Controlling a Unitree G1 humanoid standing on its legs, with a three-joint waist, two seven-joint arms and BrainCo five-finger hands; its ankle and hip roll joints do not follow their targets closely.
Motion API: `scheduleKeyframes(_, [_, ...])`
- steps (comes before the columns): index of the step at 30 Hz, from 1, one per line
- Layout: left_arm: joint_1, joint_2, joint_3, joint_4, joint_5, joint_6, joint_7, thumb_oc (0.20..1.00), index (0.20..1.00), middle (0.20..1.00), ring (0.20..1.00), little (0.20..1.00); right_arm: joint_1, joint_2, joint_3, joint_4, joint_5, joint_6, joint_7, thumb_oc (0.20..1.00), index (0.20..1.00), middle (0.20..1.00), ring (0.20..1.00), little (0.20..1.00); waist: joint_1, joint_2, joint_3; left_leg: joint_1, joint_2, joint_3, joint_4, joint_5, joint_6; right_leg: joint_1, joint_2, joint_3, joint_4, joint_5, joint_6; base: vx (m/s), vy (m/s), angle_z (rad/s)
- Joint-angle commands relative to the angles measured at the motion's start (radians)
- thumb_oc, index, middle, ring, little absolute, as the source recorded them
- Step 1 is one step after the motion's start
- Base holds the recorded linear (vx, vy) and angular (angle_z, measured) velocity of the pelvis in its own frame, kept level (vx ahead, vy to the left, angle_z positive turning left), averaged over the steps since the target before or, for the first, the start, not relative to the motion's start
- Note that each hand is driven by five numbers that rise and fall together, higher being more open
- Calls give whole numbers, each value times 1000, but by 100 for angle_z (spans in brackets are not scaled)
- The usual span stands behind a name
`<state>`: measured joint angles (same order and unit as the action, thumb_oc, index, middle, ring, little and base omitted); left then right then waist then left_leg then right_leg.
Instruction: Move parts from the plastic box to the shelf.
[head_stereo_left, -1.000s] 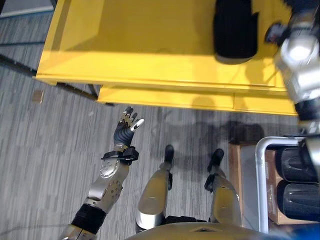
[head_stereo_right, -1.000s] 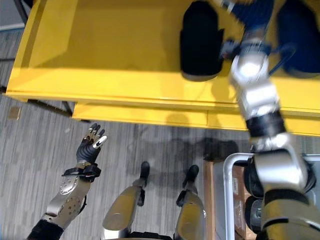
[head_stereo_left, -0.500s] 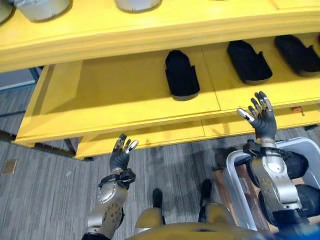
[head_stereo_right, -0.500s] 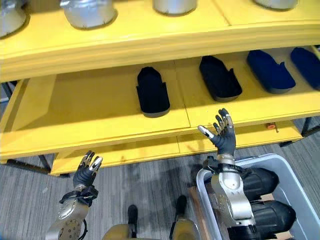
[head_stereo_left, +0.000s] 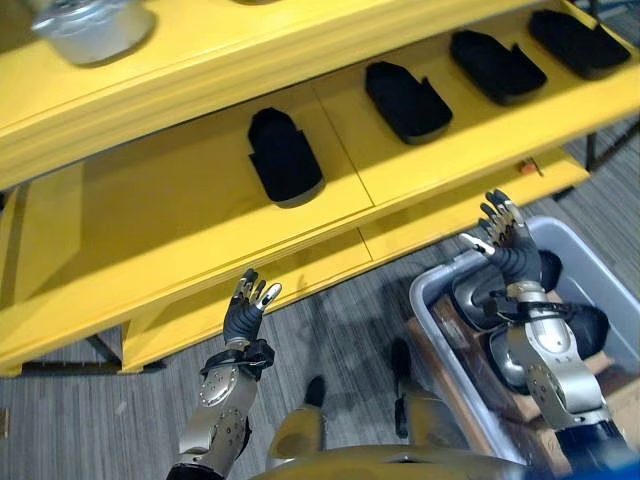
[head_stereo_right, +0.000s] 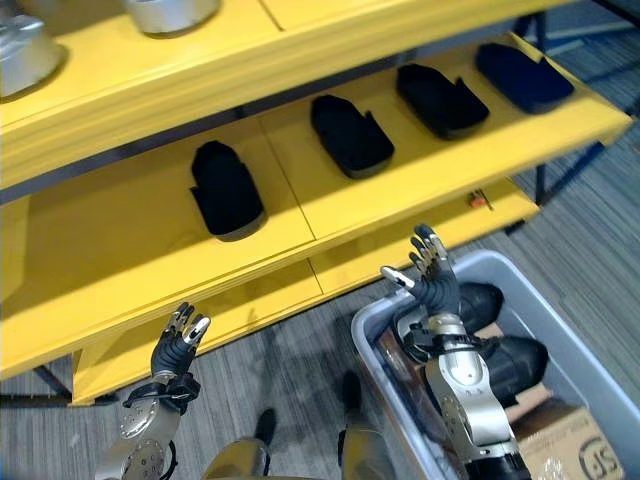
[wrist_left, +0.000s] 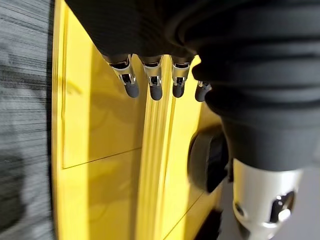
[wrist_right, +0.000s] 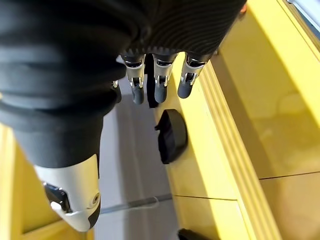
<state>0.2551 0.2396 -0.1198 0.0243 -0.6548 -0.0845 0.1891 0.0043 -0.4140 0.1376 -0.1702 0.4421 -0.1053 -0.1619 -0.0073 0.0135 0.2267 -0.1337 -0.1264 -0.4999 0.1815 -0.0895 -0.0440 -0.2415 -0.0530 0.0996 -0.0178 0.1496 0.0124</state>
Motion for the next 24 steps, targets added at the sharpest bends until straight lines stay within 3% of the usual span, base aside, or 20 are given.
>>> scheduleKeyframes(1, [9, 28, 21, -43, 7, -65, -24, 1000, 1000, 1000, 1000, 1000, -2, 8, -28, -35, 4, -54, 10, 1000, 1000, 1000, 1000, 1000, 18, -1, -13, 47, 98, 120, -109, 119, -24, 104, 16, -46, 89, -150, 65, 38, 233, -67])
scheduleKeyframes(9, [9, 71, 22, -42, 27, -49, -29, 1000, 1000, 1000, 1000, 1000, 20, 38, -26, -51, 7, -19, 31, 1000, 1000, 1000, 1000, 1000, -9, 0, -13, 90, 22, 231, -91, 39, 54, 82, -50, 38, 90, -87, 138, -41, 289, -30])
scheduleKeyframes(11, [-15, 96, 13, -28, 69, -44, -30, 1000, 1000, 1000, 1000, 1000, 22, 56, -24, -43, 8, -12, 33, 1000, 1000, 1000, 1000, 1000, -32, -7, -2, 90, -4, 272, -90, 29, 74, 47, -67, 87, 84, -34, 168, -135, 320, -35])
scheduleKeyframes(13, [-26, 111, 19, -22, 87, -47, -29, 1000, 1000, 1000, 1000, 1000, 11, 69, -13, -33, 18, -7, 38, 1000, 1000, 1000, 1000, 1000, -39, -14, 8, 80, -2, 317, -92, 30, 82, 16, -66, 97, 74, 10, 184, -146, 228, -65])
scheduleKeyframes(14, [-29, 120, 26, -21, 93, -47, -26, 1000, 1000, 1000, 1000, 1000, -1, 72, -3, -26, 20, -4, 40, 1000, 1000, 1000, 1000, 1000, -30, -14, 16, 76, 9, 346, -93, 30, 86, -4, -56, 71, 82, 3, 180, -169, 190, -105])
scheduleKeyframes(15, [-26, 125, 43, -23, 90, -50, -22, 1000, 1000, 1000, 1000, 1000, -17, 72, 14, -18, 20, -2, 49, 1000, 1000, 1000, 1000, 1000, -2, 0, 25, 73, 37, 401, -96, 33, 88, 7, -80, -116, 144, -52, 149, -151, 173, -234])
scheduleKeyframes(16, [-14, 123, 53, -28, 87, -48, -22, 1000, 1000, 1000, 1000, 1000, -16, 73, 17, -18, 24, -3, 52, 1000, 1000, 1000, 1000, 1000, 5, 3, 19, 75, 48, 421, -105, 39, 91, 28, -96, -183, 164, -76, 135, -176, 136, -208])
scheduleKeyframes(17, [15, 110, 67, -43, 74, -39, -27, 1000, 1000, 1000, 1000, 1000, -20, 77, 25, -9, 33, -1, 59, 1000, 1000, 1000, 1000, 1000, 36, 0, -5, 83, 81, 496, -139, 46, 87, 90, -136, -325, 151, -103, 120, -112, 31, -211])
scheduleKeyframes(19, [26, 106, 75, -46, 66, -36, -29, 1000, 1000, 1000, 1000, 1000, -26, 79, 26, -6, 34, 0, 57, 1000, 1000, 1000, 1000, 1000, 47, -5, -12, 89, 86, 516, -149, 44, 86, 108, -146, -352, 119, -92, 125, -53, -28, -169])
scheduleKeyframes(22, [53, 88, 99, -51, 46, -31, -29, 1000, 1000, 1000, 1000, 1000, -48, 83, 31, 1, 24, 12, 52, 1000, 1000, 1000, 1000, 1000, 60, -24, -26, 103, 104, 600, -162, 31, 74, 112, -176, -411, 0, -8, 158, 9, -89, -86])
scheduleKeyframes(24, [64, 74, 107, -45, 56, -27, -34, 1000, 1000, 1000, 1000, 1000, -26, 76, 18, -13, 22, 20, 57, 1000, 1000, 1000, 1000, 1000, 53, -41, -33, 121, 113, 632, -168, 26, 63, 135, -148, -378, -62, 3, 160, 99, -172, -73])
